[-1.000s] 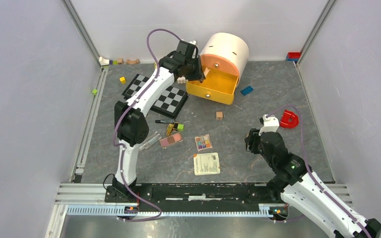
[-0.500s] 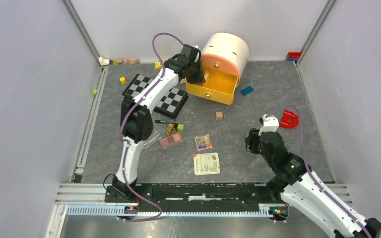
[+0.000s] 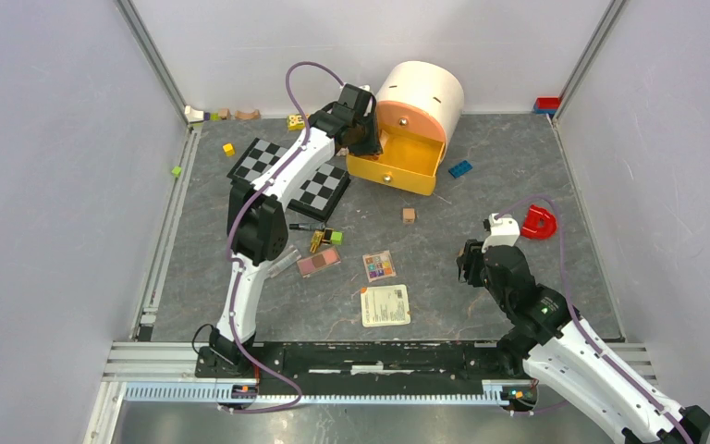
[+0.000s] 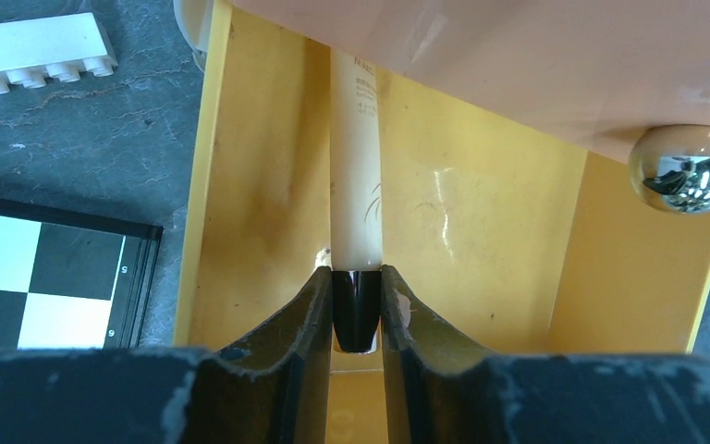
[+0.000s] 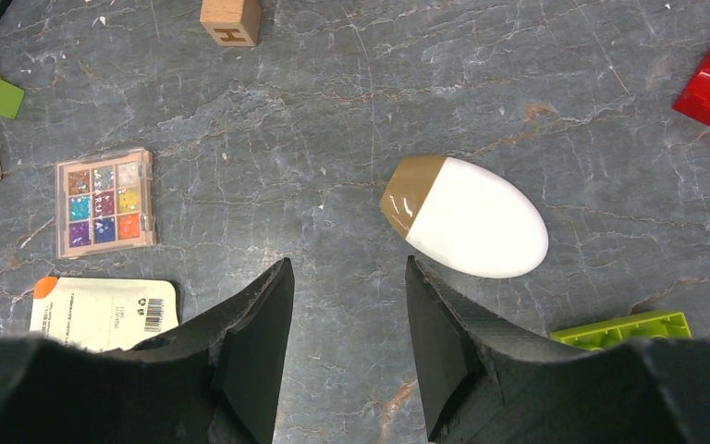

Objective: Organize the makeup
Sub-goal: Place the makeup in the drawer, then pick up the lipstick at the center of the board.

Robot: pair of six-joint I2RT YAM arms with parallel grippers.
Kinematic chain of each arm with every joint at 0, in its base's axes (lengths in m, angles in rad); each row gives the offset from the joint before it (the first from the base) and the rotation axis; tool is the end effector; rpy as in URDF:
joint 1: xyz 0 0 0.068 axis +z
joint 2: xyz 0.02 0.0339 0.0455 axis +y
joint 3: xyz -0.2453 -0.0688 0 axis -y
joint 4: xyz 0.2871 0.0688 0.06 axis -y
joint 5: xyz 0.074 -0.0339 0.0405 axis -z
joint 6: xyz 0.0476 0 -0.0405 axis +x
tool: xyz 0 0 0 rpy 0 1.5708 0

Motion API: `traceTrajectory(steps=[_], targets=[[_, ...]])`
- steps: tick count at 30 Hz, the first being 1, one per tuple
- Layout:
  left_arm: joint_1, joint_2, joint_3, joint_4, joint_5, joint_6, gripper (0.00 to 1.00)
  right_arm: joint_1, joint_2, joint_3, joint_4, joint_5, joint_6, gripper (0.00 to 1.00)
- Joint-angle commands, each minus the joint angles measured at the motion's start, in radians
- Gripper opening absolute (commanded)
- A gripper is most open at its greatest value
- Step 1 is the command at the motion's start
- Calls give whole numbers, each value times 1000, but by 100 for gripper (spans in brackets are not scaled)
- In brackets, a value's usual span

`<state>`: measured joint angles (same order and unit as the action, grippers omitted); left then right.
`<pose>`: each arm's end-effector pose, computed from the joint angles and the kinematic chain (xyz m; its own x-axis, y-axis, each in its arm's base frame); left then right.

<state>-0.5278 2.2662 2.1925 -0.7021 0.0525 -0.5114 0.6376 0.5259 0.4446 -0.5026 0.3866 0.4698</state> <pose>0.4779 -0.2815 0.2554 -0.7896 -0.1054 -0.6045 0.1707 0.9085 -0.3814 0.1693 0.1031 0.2080 -0.5301 0.1291 -0.8380 -0.0657 0.9791 0.1924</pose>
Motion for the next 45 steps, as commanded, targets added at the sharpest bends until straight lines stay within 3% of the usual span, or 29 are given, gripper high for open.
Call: traceTrajectory(steps=[1,9,15,28,33,36,45], targets=[[1,14,27,16,2,47,32,4,1,23,9,20,-6,55],[2,7,27,17,0,53,42,4,-4,25,6,21,-2,55],[0,-24,57,1,-9,60,44,4,-3,29,5,21,0,55],[0,-225,132,17,6,119,52,3,-1,37,28,11,-2,55],[0,-404,-73,31,-174,129,60,4,11,34,35,-4,-17,55],[1,-570,-298,111,-259,133,66,4,16,31,43,-13,-18,55],[19,-974,-770,176,-431,107,97,4,52,31,86,-26,-33,55]])
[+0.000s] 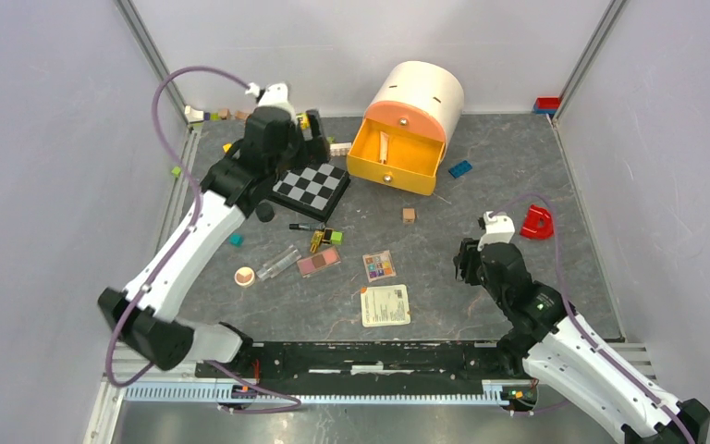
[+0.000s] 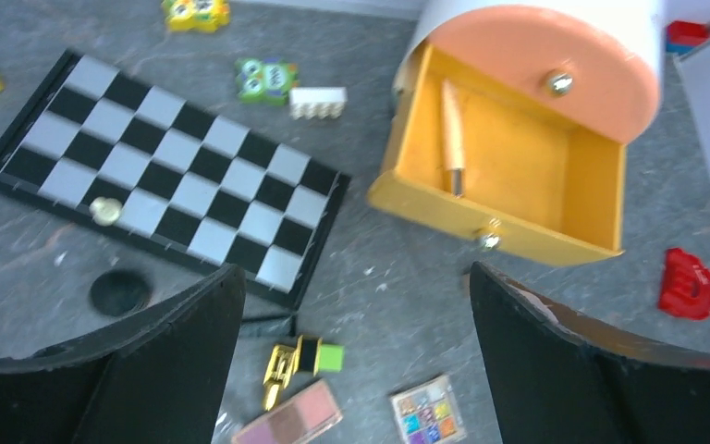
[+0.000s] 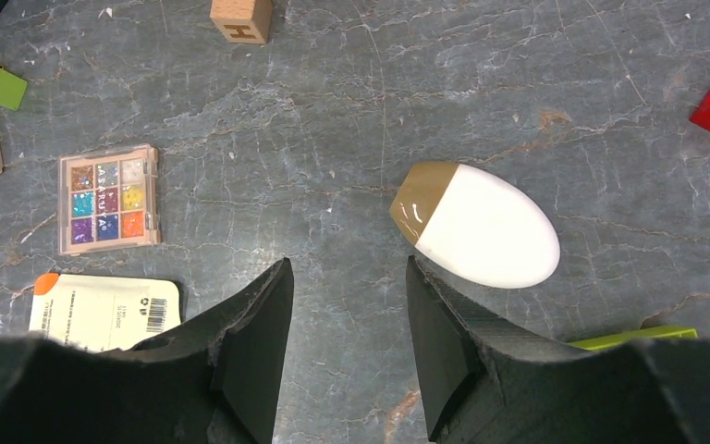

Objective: Organize the makeup
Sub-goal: Pick up the lipstick at the center of the board.

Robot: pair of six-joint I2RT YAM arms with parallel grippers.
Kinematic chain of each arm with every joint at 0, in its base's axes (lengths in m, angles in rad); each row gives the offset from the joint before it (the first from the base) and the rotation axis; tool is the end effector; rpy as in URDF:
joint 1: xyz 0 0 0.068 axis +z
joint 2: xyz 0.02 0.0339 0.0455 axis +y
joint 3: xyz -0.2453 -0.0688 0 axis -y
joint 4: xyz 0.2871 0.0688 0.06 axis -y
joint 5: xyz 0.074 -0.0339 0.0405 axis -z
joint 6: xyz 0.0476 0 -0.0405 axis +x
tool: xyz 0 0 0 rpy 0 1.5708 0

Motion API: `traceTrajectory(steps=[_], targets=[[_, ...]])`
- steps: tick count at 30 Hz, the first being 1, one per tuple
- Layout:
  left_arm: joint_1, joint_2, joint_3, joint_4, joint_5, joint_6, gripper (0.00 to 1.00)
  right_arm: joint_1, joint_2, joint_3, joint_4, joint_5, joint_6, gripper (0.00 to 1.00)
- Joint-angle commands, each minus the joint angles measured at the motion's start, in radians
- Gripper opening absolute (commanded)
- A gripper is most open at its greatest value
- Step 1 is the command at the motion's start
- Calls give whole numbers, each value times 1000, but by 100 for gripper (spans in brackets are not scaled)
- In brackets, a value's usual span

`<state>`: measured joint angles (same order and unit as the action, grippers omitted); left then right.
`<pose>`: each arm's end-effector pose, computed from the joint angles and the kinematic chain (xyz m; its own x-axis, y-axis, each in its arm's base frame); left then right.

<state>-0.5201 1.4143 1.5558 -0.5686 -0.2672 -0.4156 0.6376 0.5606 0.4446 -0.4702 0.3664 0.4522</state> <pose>0.3244 -0.1713 0.4060 -0.4382 -0.1978 -0.8768 0.1026 0.9581 -0.2674 0.1733 0.1072 0.2048 -0.5379 0.1092 -0.8359 -0.0900 0.9785 0.1857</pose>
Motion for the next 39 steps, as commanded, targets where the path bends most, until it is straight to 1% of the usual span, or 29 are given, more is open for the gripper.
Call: traceTrajectory(steps=[1,9,13,15,21,26,27,29,30,31,39], targets=[[14,-165,-185,33,-126,-1,100,4,21,31,59,-5,-15,55],[18,-398,-493,-96,-286,-166,100,3,68,23,97,-25,2,57],[19,-468,-612,-138,-286,-231,100,4,89,16,123,-48,8,60],[18,-482,-657,-141,-270,-255,100,4,98,11,134,-55,13,65],[18,-430,-728,-135,-255,-279,100,3,132,4,157,-77,19,73],[19,-359,-780,-63,-214,-223,100,4,156,-4,159,-98,20,78],[18,-345,-789,-54,-209,-213,100,4,159,-6,157,-99,20,81],[18,-319,-800,-32,-210,-197,100,2,162,-4,152,-101,18,93],[18,-308,-805,-25,-215,-191,100,3,163,-4,150,-100,16,97],[17,-301,-809,-15,-214,-187,100,4,161,-5,150,-100,13,98],[19,-279,-836,73,-165,-157,100,4,167,-6,160,-94,6,98]])
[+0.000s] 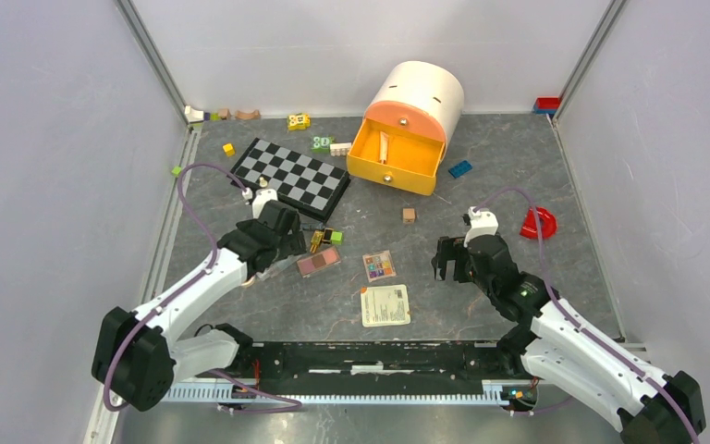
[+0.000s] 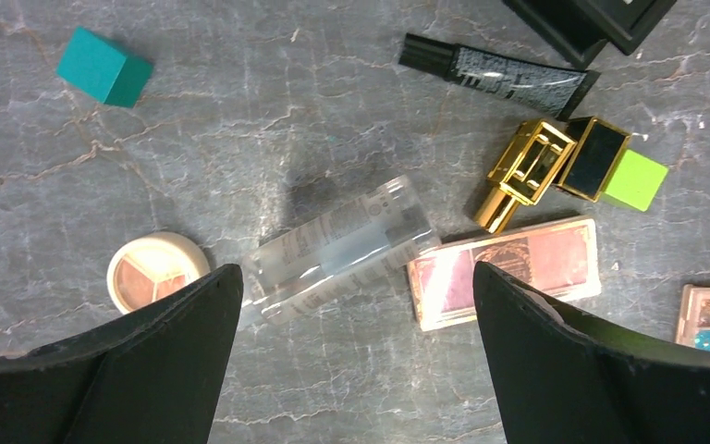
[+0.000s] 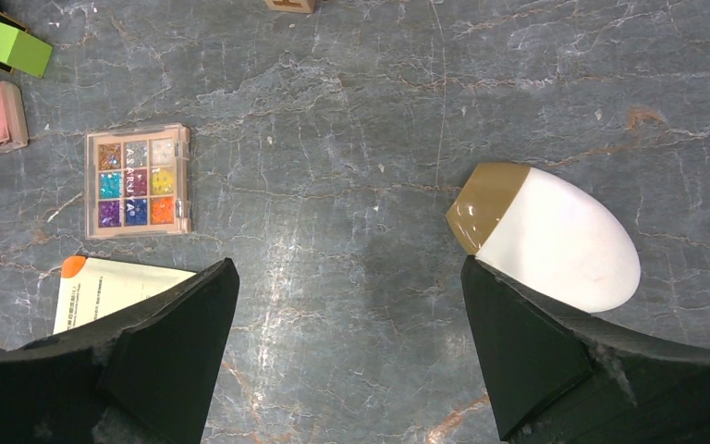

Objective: Organize the makeup
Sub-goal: Pick up the lipstick at the center of the board.

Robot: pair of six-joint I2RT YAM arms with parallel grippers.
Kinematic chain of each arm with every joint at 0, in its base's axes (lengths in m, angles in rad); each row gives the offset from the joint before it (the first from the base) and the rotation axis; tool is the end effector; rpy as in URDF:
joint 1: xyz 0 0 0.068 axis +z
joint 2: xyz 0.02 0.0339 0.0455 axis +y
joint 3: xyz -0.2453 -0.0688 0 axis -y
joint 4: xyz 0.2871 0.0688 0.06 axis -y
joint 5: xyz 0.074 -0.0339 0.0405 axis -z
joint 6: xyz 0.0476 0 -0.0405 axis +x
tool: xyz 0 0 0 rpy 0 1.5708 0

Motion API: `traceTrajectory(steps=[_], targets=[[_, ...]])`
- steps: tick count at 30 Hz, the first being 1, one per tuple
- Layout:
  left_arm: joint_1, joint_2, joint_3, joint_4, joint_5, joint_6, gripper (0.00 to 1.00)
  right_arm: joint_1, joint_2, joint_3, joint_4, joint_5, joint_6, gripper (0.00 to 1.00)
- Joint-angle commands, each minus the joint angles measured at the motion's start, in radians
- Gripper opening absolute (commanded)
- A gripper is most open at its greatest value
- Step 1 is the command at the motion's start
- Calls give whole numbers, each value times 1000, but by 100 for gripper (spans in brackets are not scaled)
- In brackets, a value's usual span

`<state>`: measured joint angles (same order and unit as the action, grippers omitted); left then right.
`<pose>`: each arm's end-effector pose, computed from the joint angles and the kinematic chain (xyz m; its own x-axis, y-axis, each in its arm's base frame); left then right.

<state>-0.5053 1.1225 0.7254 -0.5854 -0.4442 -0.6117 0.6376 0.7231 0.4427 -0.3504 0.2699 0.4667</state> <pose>0.2432 -0.1111 0.1815 -0.7271 -0.1904 -0.6596 -0.2310 0.9726 -0.0260 0.1887 0.1240 0.1833 -0.6035 0.0926 -0.7919 -0.1446 0.9641 0.2229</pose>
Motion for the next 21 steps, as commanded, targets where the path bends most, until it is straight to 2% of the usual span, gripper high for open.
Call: traceTrajectory(steps=[1,10,17,21], targets=[[3,19,-7,101,18,44,100,3,10,-3,40,-2,-10,98],[4,104,17,146,40,71,100,3,13,-2,40,-24,-22,98],[2,166,42,273,95,145,100,2,15,0,39,-38,-29,98],[4,250,108,274,105,176,95,4,19,6,38,-50,-30,98]])
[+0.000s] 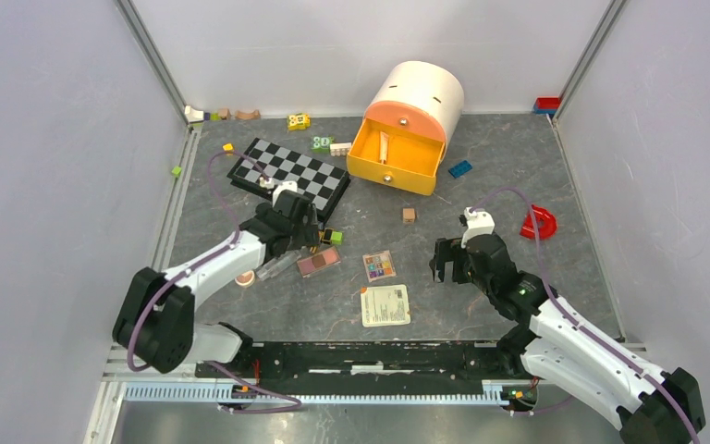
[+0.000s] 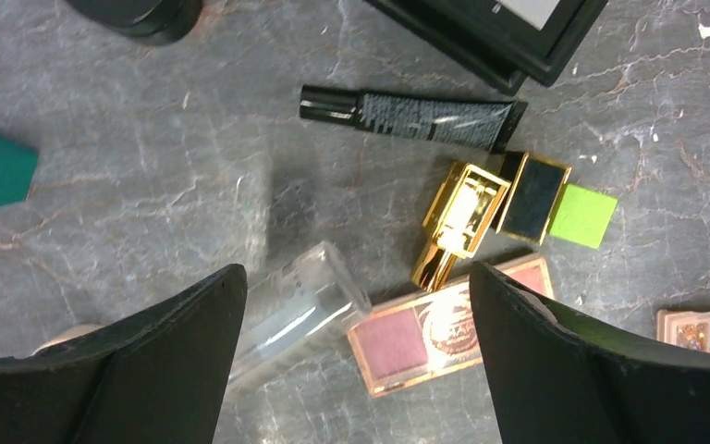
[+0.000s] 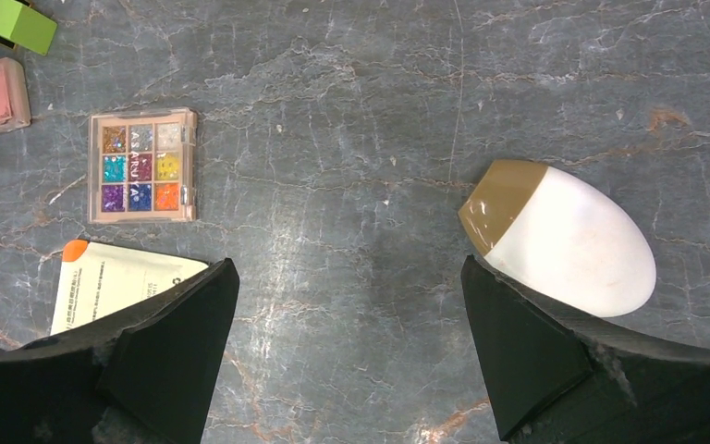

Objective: Organize the makeup
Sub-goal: Pick up the lipstick at the center of the board.

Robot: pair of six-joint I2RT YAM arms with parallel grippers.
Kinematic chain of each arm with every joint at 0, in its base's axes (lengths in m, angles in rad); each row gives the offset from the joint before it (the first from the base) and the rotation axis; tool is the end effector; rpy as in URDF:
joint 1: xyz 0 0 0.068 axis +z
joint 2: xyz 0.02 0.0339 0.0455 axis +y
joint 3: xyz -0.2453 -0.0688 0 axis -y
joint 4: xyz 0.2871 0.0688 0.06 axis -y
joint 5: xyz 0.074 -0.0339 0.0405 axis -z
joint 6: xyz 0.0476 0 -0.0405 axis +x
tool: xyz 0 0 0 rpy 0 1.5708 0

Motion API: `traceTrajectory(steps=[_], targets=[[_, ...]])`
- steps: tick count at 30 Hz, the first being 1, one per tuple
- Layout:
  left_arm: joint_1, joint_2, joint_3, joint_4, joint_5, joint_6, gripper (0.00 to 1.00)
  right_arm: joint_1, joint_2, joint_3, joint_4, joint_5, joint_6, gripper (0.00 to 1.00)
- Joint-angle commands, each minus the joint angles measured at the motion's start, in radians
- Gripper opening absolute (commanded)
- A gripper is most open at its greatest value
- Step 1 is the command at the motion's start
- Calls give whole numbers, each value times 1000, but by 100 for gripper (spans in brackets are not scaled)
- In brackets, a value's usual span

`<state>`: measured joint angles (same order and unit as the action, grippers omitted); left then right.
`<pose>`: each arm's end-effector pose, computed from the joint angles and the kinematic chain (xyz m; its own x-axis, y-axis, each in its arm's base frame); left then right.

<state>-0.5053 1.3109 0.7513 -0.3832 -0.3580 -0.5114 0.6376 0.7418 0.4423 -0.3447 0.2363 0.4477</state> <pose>0.2722 -0.1315 0.1530 -0.7512 -0.1083 -0.6511 -0.1083 0.9933 -0.0403 0.1893 0.1264 0.1796 -0.6204 0.0641 -0.7816 -0.1772 0.9594 0.2194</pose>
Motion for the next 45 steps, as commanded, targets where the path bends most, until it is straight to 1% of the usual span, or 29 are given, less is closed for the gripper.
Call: traceTrajectory(steps=[1,9,18,21,29,34,39,45], targets=[[4,86,95,71,20,77,92,4,1,8,31,-16,-12,98],[3,227,156,109,82,95,74,3,-18,9,8,-2,-14,98],[3,322,189,132,150,114,66,4,-28,9,-6,9,-18,98],[3,346,197,126,155,114,62,3,-29,7,-7,10,-17,98],[3,362,197,130,181,113,42,4,-30,5,-9,11,-17,98],[4,363,201,132,193,110,27,4,-31,6,-10,13,-15,98],[2,346,206,121,197,109,19,3,-34,6,-10,14,-16,98],[3,287,190,112,204,116,12,4,-34,3,-7,11,-13,98]])
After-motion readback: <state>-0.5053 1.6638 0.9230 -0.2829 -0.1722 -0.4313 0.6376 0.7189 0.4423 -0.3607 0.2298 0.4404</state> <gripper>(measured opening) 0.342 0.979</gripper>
